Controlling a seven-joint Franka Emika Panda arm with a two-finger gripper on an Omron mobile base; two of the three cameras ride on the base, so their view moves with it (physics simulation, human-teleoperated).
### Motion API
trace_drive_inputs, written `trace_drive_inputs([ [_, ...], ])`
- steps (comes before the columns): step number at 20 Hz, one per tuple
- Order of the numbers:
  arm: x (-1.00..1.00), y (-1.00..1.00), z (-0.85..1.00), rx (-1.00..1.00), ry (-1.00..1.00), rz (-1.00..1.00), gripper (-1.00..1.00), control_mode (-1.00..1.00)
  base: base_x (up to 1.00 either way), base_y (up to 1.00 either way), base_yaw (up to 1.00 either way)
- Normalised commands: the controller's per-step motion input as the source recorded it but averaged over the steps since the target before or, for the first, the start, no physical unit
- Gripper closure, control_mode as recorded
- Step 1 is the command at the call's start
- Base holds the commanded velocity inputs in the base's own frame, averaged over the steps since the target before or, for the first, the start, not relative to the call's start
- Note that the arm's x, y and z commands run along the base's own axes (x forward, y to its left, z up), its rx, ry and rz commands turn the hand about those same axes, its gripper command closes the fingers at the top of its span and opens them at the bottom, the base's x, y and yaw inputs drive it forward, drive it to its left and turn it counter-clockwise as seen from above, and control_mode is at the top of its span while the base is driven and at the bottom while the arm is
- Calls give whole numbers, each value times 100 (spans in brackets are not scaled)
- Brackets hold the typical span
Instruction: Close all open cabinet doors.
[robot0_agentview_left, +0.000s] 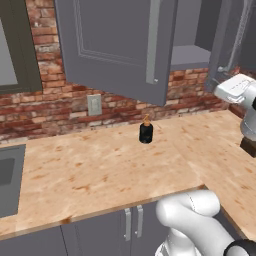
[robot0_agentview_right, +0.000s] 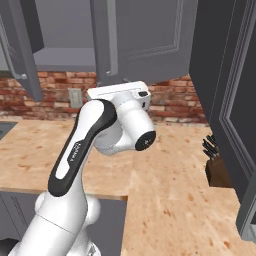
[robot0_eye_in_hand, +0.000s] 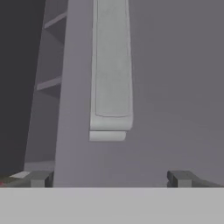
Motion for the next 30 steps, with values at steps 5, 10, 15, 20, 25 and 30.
trace_drive_inputs([
  [5, 52, 1, -1, 0, 0, 0, -100, -100, 0, 0, 0],
  [10, 41, 0, -4, 0, 0, 0, -100, -100, 0, 0, 0],
  [15, 34, 0, -1, 0, 0, 0, -100, -100, 0, 0, 0],
  [20, 42, 0, 0, 0, 0, 0, -100, -100, 0, 0, 0],
  [25, 28, 0, 0, 0, 0, 2, -100, -100, 0, 0, 0],
  [30, 22, 0, 0, 0, 0, 0, -100, -100, 0, 0, 0],
])
